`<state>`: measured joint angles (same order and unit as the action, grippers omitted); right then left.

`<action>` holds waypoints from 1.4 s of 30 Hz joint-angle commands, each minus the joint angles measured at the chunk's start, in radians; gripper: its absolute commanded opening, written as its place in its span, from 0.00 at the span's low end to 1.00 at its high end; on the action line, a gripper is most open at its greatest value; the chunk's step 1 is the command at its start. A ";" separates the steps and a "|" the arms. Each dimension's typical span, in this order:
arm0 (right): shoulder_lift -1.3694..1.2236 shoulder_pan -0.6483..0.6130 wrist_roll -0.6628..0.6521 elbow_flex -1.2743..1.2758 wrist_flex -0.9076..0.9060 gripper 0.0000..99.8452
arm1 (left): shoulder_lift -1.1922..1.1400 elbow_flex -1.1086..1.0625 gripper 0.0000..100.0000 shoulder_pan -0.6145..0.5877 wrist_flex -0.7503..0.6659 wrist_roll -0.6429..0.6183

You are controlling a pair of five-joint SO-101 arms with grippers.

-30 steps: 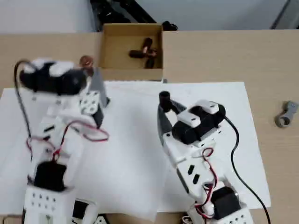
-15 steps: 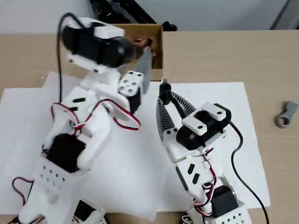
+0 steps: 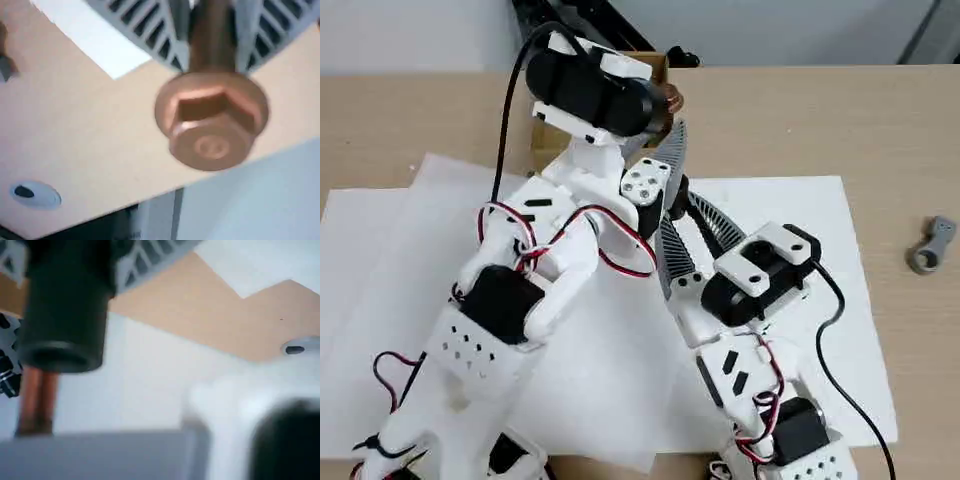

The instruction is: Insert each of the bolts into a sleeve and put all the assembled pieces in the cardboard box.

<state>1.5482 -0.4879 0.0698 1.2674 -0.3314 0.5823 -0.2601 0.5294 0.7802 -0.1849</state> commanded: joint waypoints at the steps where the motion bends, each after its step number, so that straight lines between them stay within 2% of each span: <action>1: 0.018 0.002 -0.005 -0.011 0.028 0.00 | 0.002 0.051 0.01 0.005 0.003 -0.017; 7: 0.018 0.005 -0.002 -0.003 0.068 0.00 | 0.002 0.051 0.01 0.002 0.006 -0.017; 10: 0.018 0.008 0.058 0.011 0.059 0.00 | 0.009 0.065 0.01 0.000 0.009 -0.017; 17: 0.018 0.008 0.086 0.034 0.059 0.00 | 0.003 0.248 0.01 0.006 0.150 -0.018; 21: 0.018 0.008 0.086 0.034 0.059 0.00 | 0.002 0.274 0.01 0.008 0.216 -0.018; 26: 0.018 0.007 0.086 0.034 0.059 0.00 | 0.000 0.272 0.01 0.008 0.213 -0.091; 30: 0.018 0.005 0.086 0.035 0.058 0.00 | -0.046 0.278 0.01 0.012 0.213 -0.098; 35: 0.018 0.005 0.086 0.035 0.058 0.00 | -0.061 0.278 0.01 0.086 0.215 -0.094; 42: 0.018 0.005 0.086 0.035 0.058 0.00 | -0.061 0.274 0.01 0.068 0.226 -0.092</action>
<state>1.5528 -0.4910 0.1450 1.3119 -0.2900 0.5194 -0.0269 0.6061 0.9996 -0.2770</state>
